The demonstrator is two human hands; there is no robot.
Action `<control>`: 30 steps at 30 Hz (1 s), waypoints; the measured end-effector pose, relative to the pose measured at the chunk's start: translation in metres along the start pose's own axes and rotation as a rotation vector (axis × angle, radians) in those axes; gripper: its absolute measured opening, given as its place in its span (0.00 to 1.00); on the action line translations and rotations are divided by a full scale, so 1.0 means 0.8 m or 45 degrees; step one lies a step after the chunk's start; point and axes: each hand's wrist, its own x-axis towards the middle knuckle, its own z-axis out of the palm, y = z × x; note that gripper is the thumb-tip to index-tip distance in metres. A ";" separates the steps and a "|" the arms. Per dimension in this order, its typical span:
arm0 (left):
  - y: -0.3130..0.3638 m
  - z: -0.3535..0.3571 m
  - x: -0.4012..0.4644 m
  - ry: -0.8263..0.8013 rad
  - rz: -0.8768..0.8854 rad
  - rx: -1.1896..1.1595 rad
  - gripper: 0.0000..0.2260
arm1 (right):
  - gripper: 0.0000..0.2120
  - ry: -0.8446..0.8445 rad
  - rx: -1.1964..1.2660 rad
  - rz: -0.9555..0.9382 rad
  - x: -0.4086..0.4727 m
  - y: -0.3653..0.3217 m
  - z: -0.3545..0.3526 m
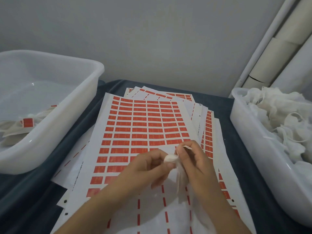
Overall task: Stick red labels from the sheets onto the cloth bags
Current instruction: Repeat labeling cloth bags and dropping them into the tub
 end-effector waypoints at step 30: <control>0.004 0.003 0.000 0.295 0.318 0.229 0.11 | 0.07 -0.647 0.935 0.763 0.002 -0.011 -0.018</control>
